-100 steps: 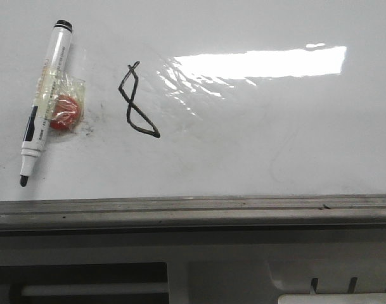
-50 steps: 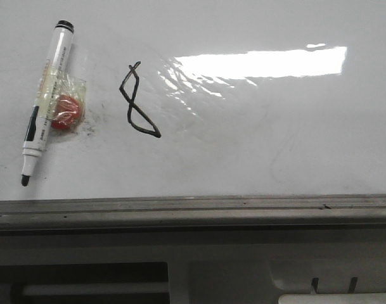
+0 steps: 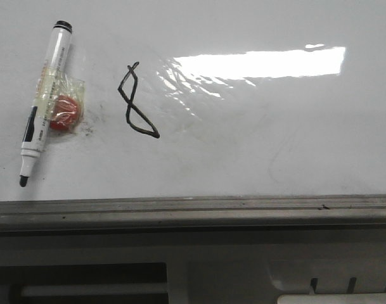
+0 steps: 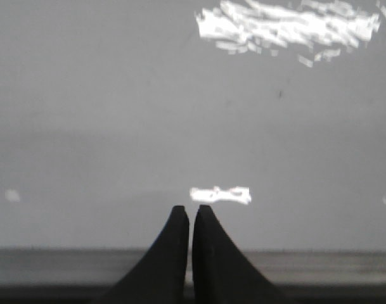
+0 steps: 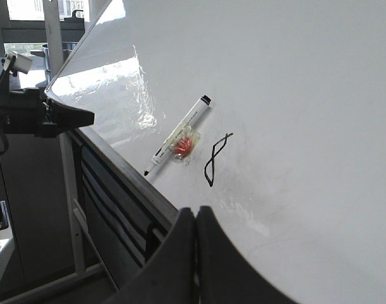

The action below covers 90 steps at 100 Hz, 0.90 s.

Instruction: Write number 8 on whiteboard

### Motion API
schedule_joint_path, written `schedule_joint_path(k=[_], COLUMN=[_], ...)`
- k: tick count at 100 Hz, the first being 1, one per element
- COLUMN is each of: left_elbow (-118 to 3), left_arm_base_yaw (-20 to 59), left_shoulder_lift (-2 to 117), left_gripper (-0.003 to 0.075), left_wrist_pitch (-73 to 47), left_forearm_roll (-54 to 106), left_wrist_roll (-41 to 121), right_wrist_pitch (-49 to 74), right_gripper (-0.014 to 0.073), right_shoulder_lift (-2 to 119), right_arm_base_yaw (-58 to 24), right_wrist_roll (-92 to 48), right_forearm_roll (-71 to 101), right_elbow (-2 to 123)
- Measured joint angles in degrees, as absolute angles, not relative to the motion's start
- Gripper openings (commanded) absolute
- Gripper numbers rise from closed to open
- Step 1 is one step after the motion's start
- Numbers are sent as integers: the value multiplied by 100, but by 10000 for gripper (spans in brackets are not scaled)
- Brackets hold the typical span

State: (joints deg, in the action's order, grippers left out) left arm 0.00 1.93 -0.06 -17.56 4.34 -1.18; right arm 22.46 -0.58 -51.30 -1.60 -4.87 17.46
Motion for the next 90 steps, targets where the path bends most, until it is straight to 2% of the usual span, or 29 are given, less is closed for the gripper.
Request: schedule_joint_path(k=[90], left_elbow=[-1], left_arm_base_yaw=[193], left_shoulder_lift=[-6], left_gripper=[-20], left_wrist_pitch=[-1945], left_forearm_roll=[446], left_wrist_roll=[-110], right_wrist_pitch=[2246], right_gripper=[-63], right_shoulder_lift=[-58], right_arm_base_yaw=[-5130], right_wrist_roll=[-160], right_forearm_roll=[-487], right_elbow=[1715])
